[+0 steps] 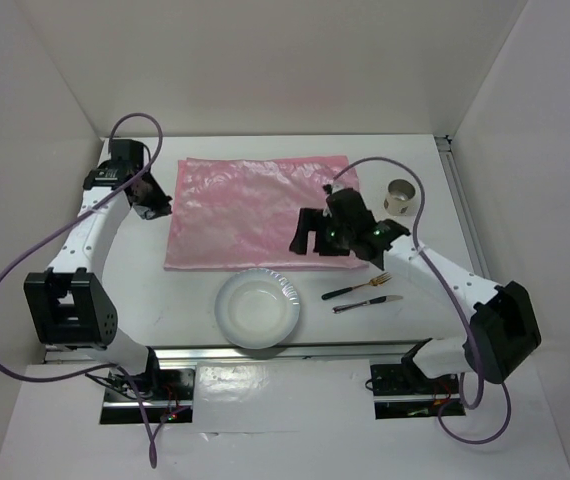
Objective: Set the dinner table for one person
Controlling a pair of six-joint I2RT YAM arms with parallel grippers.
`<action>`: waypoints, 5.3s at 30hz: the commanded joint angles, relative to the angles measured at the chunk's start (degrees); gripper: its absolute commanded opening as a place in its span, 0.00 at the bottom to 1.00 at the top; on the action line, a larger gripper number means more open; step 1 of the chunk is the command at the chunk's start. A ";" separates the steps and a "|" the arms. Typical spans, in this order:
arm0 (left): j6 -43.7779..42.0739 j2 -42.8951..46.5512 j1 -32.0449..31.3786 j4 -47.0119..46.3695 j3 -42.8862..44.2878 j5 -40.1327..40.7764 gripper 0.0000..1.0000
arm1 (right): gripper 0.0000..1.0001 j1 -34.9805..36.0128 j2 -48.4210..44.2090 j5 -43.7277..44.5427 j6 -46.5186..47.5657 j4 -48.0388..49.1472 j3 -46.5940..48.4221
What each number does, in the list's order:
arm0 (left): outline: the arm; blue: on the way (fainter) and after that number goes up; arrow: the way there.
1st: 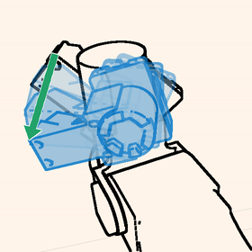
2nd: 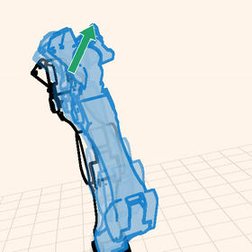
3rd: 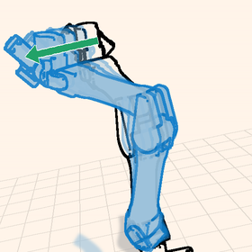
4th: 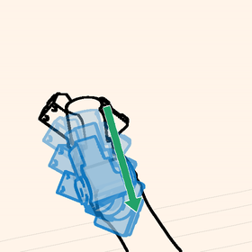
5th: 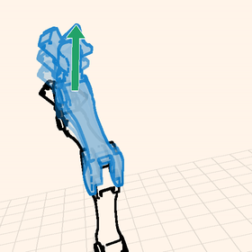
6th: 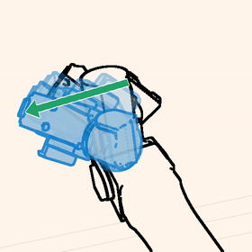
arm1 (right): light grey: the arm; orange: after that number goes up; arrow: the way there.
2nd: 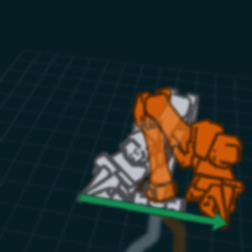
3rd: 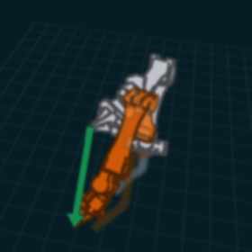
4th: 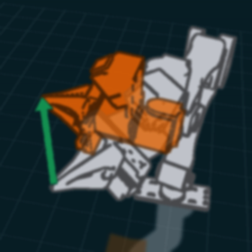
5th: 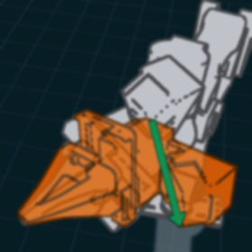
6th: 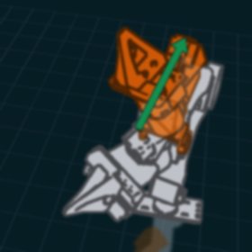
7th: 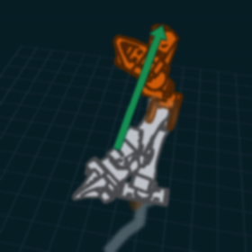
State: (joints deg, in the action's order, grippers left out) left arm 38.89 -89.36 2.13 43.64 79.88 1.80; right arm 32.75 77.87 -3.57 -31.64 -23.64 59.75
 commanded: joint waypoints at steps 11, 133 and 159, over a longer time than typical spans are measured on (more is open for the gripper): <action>-2.86 5.16 -0.20 1.89 2.48 -3.74 0.21 | 0.98 12.85 1.23 -12.69 -2.73 6.58 -13.87; -4.44 2.53 -0.72 2.94 4.15 -4.97 0.21 | 0.17 -16.50 46.50 -33.53 -9.50 22.59 27.88; -4.97 3.05 -1.25 1.19 4.06 -6.02 0.21 | 1.00 -23.07 24.36 6.82 5.89 -7.65 33.60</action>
State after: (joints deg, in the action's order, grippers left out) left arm 34.74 -86.50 1.28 46.54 83.72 -3.40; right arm 15.14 109.51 -2.74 -27.49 -30.13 94.45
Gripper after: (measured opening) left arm 0.209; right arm 0.999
